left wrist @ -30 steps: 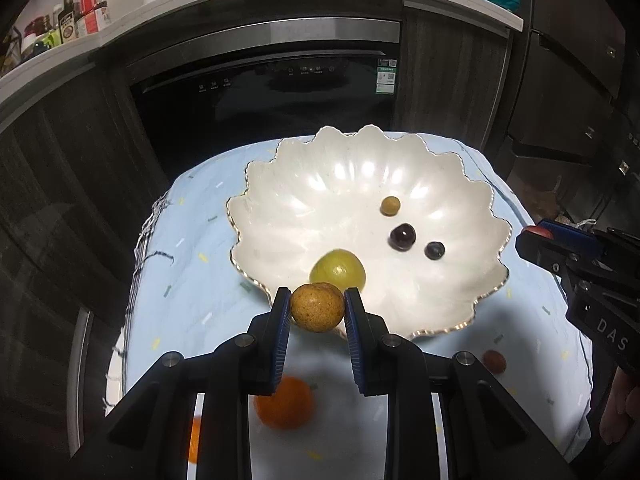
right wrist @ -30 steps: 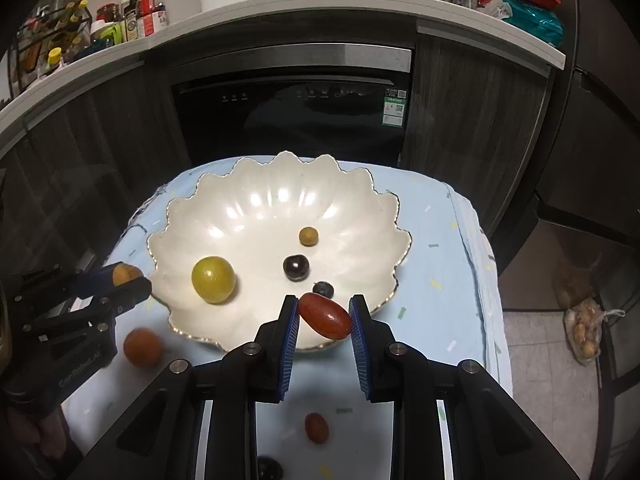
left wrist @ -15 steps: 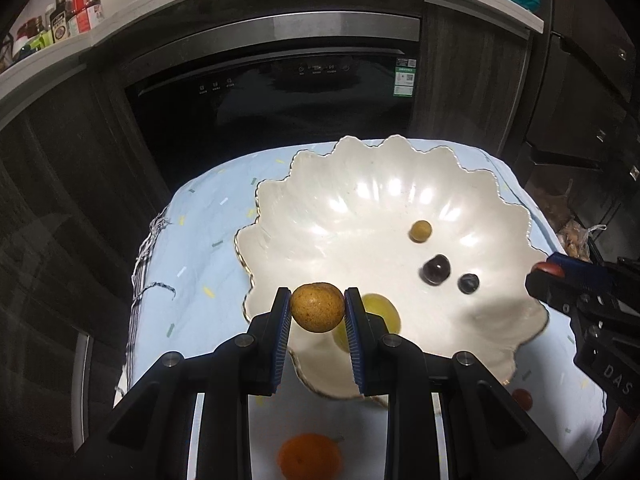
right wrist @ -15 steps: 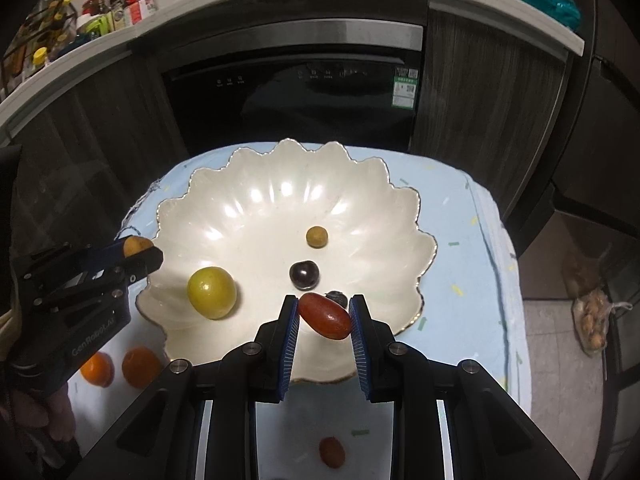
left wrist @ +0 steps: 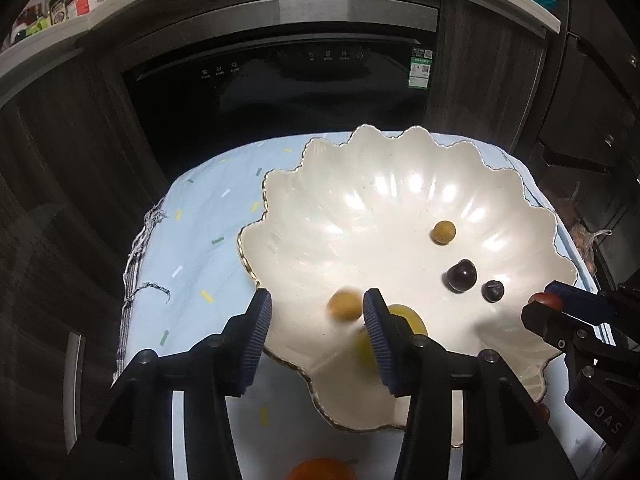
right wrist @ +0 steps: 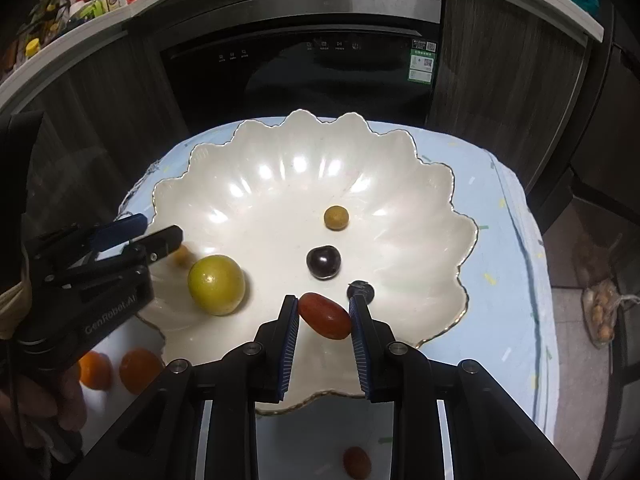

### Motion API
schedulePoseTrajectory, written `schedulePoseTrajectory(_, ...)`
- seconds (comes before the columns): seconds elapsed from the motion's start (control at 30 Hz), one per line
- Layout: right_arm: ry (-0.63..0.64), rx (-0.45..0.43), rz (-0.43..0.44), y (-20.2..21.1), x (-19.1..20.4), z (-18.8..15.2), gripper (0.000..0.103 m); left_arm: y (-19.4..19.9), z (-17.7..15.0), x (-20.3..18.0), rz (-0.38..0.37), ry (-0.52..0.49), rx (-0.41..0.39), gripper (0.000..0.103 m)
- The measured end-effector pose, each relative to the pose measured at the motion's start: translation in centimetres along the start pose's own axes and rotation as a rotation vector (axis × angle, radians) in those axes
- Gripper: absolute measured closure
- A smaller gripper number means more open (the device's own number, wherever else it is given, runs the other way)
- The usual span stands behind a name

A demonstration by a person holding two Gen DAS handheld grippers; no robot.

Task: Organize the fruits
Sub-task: 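Carry both fruits over the white bowl and open both tools to drop them, then withdraw both open tools from the bowl toward an orange and a red fruit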

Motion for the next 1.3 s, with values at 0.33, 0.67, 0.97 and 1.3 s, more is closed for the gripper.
schedulePoseTrajectory(0.33, -0.033, -0.037, -0.054, 1.0, -1.3, 0.8, 0.036, 1.9, 0.5, 0.2, 0.009, 0.032, -0.044, 0.026)
schedulePoseTrajectory(0.67, -0.043, -0.078, -0.068, 3.3, -2.0, 1.2, 0.036, 4.8, 0.5, -0.9, 0.012, 0.022, -0.080, 0.019)
schedulePoseTrajectory(0.97, -0.052, -0.132, -0.071, 6.4, -2.7, 0.9, 0.036, 7.8, 0.2, -2.0, 0.021, 0.013, -0.111, 0.019)
schedulePoseTrajectory(1.3, -0.042, -0.156, -0.083, 8.2, -4.1, -0.9, 0.036, 9.5, -2.1, -4.1, 0.031, 0.006, -0.102, 0.019)
Point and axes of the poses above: each gripper's, at about its wrist camera, not at the fingertips, and y roughly against the way its jaws point, x to its left, z to its top, the point moved 9 cm from there along -y, roughly the way its jaws point, and after that the axes turned 14 degrees about -z, right-handed, at the moved point
